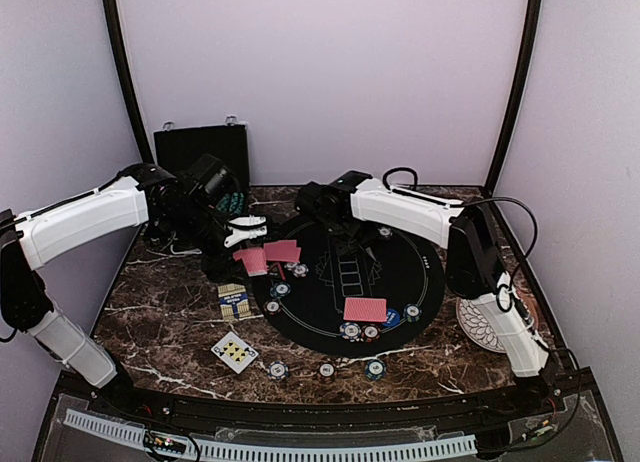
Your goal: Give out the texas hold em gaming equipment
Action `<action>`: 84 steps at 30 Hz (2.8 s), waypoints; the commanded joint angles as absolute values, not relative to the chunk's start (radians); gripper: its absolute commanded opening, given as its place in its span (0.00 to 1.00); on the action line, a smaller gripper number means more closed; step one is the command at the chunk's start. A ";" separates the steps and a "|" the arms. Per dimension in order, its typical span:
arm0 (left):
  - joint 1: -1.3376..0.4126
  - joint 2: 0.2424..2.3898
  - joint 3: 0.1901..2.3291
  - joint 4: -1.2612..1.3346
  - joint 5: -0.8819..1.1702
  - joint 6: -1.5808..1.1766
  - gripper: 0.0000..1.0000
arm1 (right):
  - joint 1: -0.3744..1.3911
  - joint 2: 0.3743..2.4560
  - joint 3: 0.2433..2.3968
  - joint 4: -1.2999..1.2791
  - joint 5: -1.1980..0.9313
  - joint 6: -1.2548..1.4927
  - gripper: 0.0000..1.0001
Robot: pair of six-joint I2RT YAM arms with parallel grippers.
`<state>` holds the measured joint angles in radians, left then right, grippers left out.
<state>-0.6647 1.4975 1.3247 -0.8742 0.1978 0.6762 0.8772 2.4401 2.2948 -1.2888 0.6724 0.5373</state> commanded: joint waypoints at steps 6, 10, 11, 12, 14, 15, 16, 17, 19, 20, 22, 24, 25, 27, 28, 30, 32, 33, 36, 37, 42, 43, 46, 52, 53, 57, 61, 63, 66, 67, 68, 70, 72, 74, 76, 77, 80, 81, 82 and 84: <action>-0.663 1.467 1.325 -0.886 0.214 0.674 0.00 | 0.895 2.509 2.344 -1.297 0.632 0.544 0.00; -0.661 1.472 1.329 -0.885 0.215 0.672 0.00 | 0.897 2.524 2.357 -1.277 0.609 0.541 0.00; -0.661 1.472 1.331 -0.886 0.216 0.672 0.00 | 0.896 2.526 2.360 -1.261 0.597 0.541 0.00; -0.662 1.473 1.332 -0.885 0.216 0.672 0.00 | 0.897 2.528 2.364 -1.248 0.585 0.541 0.00; -0.661 1.475 1.333 -0.886 0.218 0.671 0.00 | 0.897 2.528 2.374 -1.219 0.565 0.543 0.00; -0.662 1.475 1.334 -0.887 0.218 0.670 0.00 | 0.897 2.530 2.381 -1.205 0.558 0.544 0.00; -0.662 1.476 1.334 -0.887 0.218 0.670 0.00 | 0.897 2.531 2.387 -1.191 0.549 0.543 0.00; -0.662 1.476 1.335 -0.887 0.218 0.670 0.00 | 0.897 2.532 2.393 -1.179 0.539 0.543 0.00; -0.661 1.475 1.335 -0.889 0.216 0.671 0.00 | 0.894 2.537 2.404 -1.155 0.517 0.546 0.00; -0.662 1.475 1.335 -0.890 0.215 0.672 0.00 | 0.891 2.540 2.404 -1.144 0.500 0.547 0.00; -0.661 1.473 1.335 -0.892 0.213 0.672 0.00 | 0.886 2.544 2.404 -1.127 0.481 0.557 0.00; -0.662 1.471 1.335 -0.892 0.212 0.672 0.00 | 0.880 2.543 2.399 -1.107 0.440 0.569 0.02; -0.662 1.470 1.335 -0.892 0.213 0.673 0.00 | 0.873 2.538 2.390 -1.091 0.411 0.576 0.06; -0.662 1.470 1.333 -0.892 0.212 0.673 0.00 | 0.860 2.513 2.353 -1.042 0.335 0.589 0.17; -0.662 1.471 1.332 -0.892 0.212 0.673 0.00 | 0.853 2.495 2.327 -0.995 0.294 0.597 0.20; -0.662 1.469 1.332 -0.895 0.213 0.673 0.00 | 0.836 2.460 2.282 -0.925 0.211 0.615 0.29; -0.662 1.466 1.329 -0.894 0.213 0.673 0.00 | 0.817 2.426 2.245 -0.864 0.135 0.630 0.37; -0.662 1.465 1.329 -0.895 0.212 0.674 0.00 | 0.807 2.409 2.231 -0.840 0.100 0.635 0.39; -0.661 1.458 1.323 -0.897 0.211 0.673 0.00 | 0.773 2.348 2.170 -0.774 0.017 0.647 0.41; -0.662 1.455 1.319 -0.897 0.212 0.673 0.00 | 0.760 2.320 2.138 -0.749 0.005 0.649 0.42; -0.661 1.443 1.306 -0.893 0.207 0.676 0.00 | 0.680 2.162 1.883 -0.601 -0.107 0.653 0.49; -0.662 1.442 1.304 -0.893 0.209 0.678 0.00 | 0.663 2.134 1.827 -0.566 -0.137 0.653 0.51; -0.661 1.443 1.305 -0.893 0.211 0.679 0.00 | 0.618 2.074 1.683 -0.461 -0.198 0.654 0.55; -0.661 1.445 1.314 -0.896 0.214 0.680 0.00 | 0.590 2.022 1.525 -0.383 -0.265 0.637 0.44; -0.662 1.445 1.314 -0.897 0.214 0.680 0.00 | 0.592 2.017 1.499 -0.366 -0.284 0.642 0.40; -0.662 1.449 1.319 -0.901 0.216 0.677 0.00 | 0.617 2.023 1.437 -0.342 -0.297 0.647 0.30; -0.662 1.451 1.324 -0.904 0.215 0.678 0.00 | 0.658 2.046 1.405 -0.333 -0.288 0.646 0.22; -0.662 1.453 1.324 -0.905 0.213 0.677 0.00 | 0.677 2.063 1.403 -0.333 -0.276 0.650 0.19; -0.661 1.457 1.325 -0.907 0.215 0.675 0.00 | 0.692 2.096 1.420 -0.338 -0.255 0.657 0.14; -0.661 1.457 1.325 -0.907 0.215 0.675 0.00 | 0.695 2.108 1.431 -0.342 -0.246 0.658 0.13; -0.662 1.458 1.325 -0.907 0.216 0.675 0.00 | 0.696 2.121 1.444 -0.349 -0.238 0.659 0.12; -0.661 1.457 1.327 -0.907 0.216 0.675 0.00 | 0.698 2.144 1.473 -0.360 -0.222 0.659 0.10; -0.662 1.457 1.329 -0.907 0.215 0.674 0.00 | 0.700 2.167 1.504 -0.370 -0.214 0.656 0.08; -0.662 1.460 1.332 -0.907 0.215 0.672 0.00 | 0.702 2.189 1.531 -0.380 -0.211 0.655 0.07; -0.661 1.459 1.334 -0.907 0.215 0.670 0.00 | 0.705 2.208 1.554 -0.383 -0.211 0.656 0.05; -0.662 1.459 1.334 -0.907 0.216 0.670 0.00 | 0.706 2.216 1.567 -0.387 -0.211 0.655 0.04; -0.662 1.460 1.335 -0.909 0.215 0.670 0.00 | 0.709 2.247 1.606 -0.402 -0.208 0.655 0.02; -0.661 1.458 1.333 -0.910 0.215 0.670 0.00 | 0.709 2.259 1.617 -0.404 -0.206 0.657 0.01; -0.662 1.458 1.333 -0.909 0.214 0.671 0.00 | 0.710 2.265 1.625 -0.405 -0.204 0.658 0.01; -0.662 1.458 1.333 -0.907 0.214 0.670 0.00 | 0.710 2.276 1.643 -0.406 -0.202 0.658 0.00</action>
<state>-0.6647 1.4864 1.3186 -0.8894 0.2005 0.6754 0.7006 2.2227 1.6085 -0.3729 -0.2314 0.6563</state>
